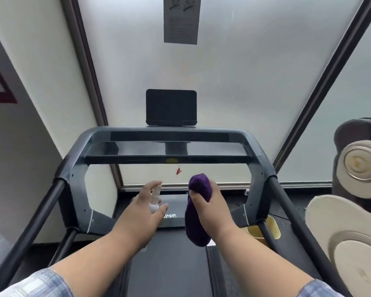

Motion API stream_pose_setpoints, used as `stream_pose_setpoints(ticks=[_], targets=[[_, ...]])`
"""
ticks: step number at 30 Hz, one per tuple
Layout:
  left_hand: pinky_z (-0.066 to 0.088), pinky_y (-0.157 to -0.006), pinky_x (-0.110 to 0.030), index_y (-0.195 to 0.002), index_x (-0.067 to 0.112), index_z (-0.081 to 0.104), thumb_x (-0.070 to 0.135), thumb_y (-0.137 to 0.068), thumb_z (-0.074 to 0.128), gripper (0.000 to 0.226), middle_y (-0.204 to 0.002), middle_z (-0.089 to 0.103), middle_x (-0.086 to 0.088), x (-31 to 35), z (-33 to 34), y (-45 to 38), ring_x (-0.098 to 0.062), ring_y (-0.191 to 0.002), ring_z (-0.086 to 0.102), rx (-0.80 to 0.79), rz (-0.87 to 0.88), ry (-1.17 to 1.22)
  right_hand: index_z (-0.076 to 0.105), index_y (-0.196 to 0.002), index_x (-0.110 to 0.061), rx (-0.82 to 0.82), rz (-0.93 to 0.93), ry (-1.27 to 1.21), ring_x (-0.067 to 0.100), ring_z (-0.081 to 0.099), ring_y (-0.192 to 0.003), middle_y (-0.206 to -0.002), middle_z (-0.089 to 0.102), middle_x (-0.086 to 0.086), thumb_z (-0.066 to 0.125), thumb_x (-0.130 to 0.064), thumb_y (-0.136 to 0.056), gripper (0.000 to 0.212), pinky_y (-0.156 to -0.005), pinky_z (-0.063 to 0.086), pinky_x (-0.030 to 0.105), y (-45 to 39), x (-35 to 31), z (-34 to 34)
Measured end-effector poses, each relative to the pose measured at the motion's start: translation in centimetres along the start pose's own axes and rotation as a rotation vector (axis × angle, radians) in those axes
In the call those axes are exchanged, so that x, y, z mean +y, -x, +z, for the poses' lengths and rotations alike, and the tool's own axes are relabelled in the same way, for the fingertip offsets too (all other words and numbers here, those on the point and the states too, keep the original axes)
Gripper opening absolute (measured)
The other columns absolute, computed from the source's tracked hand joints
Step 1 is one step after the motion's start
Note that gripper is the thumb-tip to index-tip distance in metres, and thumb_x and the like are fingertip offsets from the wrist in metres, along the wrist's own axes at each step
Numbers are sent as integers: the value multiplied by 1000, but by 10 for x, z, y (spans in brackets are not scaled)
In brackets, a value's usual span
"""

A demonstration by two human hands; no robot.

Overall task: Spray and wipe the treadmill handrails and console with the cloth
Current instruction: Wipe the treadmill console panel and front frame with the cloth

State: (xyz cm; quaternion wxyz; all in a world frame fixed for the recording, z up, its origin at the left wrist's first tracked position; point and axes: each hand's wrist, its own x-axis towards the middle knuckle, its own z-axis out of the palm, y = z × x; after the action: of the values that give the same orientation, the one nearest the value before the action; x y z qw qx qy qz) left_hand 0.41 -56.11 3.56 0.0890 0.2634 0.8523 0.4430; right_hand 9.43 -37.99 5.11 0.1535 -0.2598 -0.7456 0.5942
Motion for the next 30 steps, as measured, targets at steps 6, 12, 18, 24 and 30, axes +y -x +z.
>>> stream_pose_setpoints(ticks=[6, 12, 18, 24, 30], targets=[[55, -75, -32, -122, 77, 25, 45, -92, 65, 59, -109, 61, 15, -24, -14, -90, -9, -76, 65, -95, -42, -17, 54, -123, -43, -78, 32, 5, -13, 59, -92, -98, 62, -35, 61, -39, -89, 35, -72, 40, 8, -85, -10, 37], [57, -74, -38, -122, 78, 27, 41, -91, 67, 62, -103, 64, 22, -25, -12, -163, -16, -75, 63, -152, -28, -26, 52, -114, -52, -21, 68, -37, -14, 58, -97, -100, 62, -36, 61, -47, -82, 34, -74, 39, 2, -141, -11, 43], [54, -75, -39, -124, 77, 26, 44, -89, 67, 62, -103, 62, 31, -36, 0, -208, -15, -78, 61, -173, -43, -53, 51, -116, -57, 31, 91, 6, -12, 59, -99, -106, 65, -27, 60, -55, -78, 39, -77, 39, 2, -186, -3, 20], [50, -76, -33, -130, 76, 24, 50, -89, 64, 62, -112, 57, 36, -29, 20, -254, -2, -92, 62, -203, 8, -177, 47, -119, -59, 125, 48, 103, -17, 54, -100, -110, 61, -27, 60, -55, -79, 42, -80, 38, 4, -264, 2, -30], [54, -78, -37, -128, 79, 18, 52, -91, 62, 64, -117, 57, 28, 4, 52, -321, -5, -89, 63, -224, 21, -249, 47, -140, -35, 14, -119, 449, 9, 52, -122, -132, 56, -11, 72, -42, -80, 66, -107, 42, 30, -363, 0, -91]])
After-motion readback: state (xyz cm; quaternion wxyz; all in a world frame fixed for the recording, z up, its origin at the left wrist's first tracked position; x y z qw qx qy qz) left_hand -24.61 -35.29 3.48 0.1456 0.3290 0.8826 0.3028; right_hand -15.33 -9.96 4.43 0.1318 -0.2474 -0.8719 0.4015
